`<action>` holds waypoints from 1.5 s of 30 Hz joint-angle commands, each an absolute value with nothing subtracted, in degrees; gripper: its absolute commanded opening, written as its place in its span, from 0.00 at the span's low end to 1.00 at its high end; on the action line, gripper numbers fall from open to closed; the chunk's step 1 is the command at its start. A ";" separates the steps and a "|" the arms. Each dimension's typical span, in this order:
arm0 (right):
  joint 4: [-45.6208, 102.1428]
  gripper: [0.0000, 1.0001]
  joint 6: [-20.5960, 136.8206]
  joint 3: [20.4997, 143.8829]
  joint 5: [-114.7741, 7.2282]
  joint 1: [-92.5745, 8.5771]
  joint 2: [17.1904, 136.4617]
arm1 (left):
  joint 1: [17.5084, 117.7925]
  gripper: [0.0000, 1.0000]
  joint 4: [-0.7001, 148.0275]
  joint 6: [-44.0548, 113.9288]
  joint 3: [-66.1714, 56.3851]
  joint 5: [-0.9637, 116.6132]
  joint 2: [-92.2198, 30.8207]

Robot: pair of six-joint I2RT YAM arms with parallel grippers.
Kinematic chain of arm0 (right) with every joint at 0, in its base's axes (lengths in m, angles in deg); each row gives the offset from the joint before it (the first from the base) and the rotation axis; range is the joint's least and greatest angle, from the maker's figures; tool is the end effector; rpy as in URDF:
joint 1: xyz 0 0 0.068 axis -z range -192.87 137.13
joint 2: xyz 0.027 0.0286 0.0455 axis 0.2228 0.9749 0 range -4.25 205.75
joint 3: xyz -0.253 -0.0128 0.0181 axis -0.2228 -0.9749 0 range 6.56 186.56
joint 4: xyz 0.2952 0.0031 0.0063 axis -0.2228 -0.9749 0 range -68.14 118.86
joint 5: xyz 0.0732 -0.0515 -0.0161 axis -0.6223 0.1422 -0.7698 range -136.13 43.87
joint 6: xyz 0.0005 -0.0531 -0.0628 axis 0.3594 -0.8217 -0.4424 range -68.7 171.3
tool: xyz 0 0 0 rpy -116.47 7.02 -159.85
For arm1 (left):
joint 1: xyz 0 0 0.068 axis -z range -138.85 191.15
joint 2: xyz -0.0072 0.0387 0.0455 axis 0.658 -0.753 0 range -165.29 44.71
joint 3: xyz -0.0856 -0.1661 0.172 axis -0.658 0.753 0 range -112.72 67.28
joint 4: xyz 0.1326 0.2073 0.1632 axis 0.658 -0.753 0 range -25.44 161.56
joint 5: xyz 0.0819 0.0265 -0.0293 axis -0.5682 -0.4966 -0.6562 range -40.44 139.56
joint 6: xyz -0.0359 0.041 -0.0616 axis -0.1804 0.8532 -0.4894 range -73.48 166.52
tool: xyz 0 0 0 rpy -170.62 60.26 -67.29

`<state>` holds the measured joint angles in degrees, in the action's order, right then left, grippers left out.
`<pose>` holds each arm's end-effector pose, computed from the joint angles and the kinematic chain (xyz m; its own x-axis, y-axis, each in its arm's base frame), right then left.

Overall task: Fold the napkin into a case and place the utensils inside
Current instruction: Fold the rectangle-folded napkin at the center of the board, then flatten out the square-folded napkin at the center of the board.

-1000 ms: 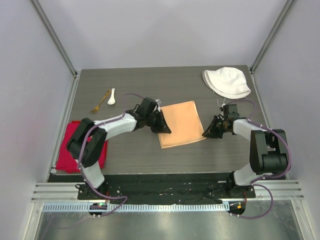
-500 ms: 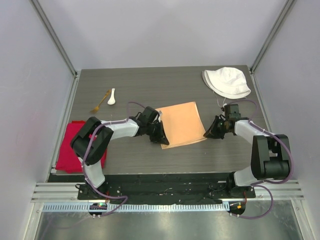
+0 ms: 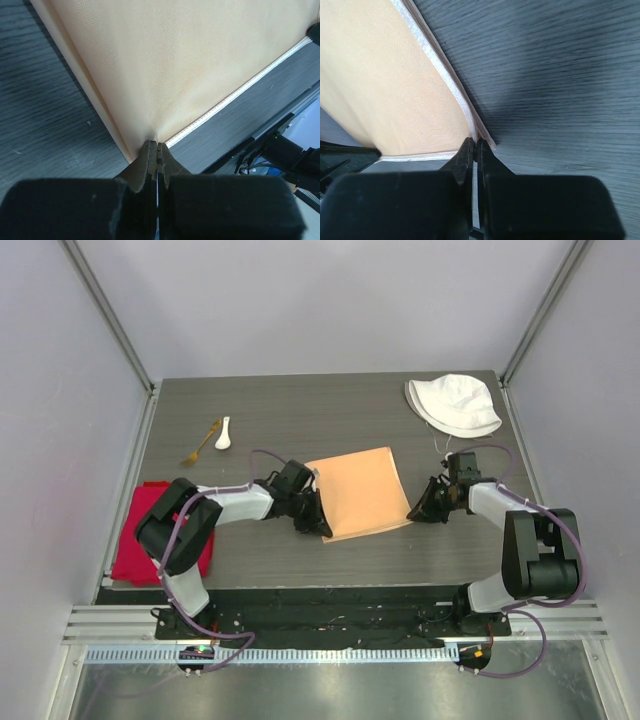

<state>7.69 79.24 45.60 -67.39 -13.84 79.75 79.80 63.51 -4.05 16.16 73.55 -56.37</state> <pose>0.2920 0.0308 0.0719 -0.8838 0.4219 -0.2023 0.2849 0.8282 0.4825 0.2688 -0.2522 0.0588 -0.9914 -0.1108 -0.0702 -0.0423 0.7769 -0.6282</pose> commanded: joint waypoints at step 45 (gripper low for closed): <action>42.92 0.20 93.67 41.99 -79.01 -32.47 87.67 | 79.65 0.00 67.43 -0.51 24.12 72.85 -51.80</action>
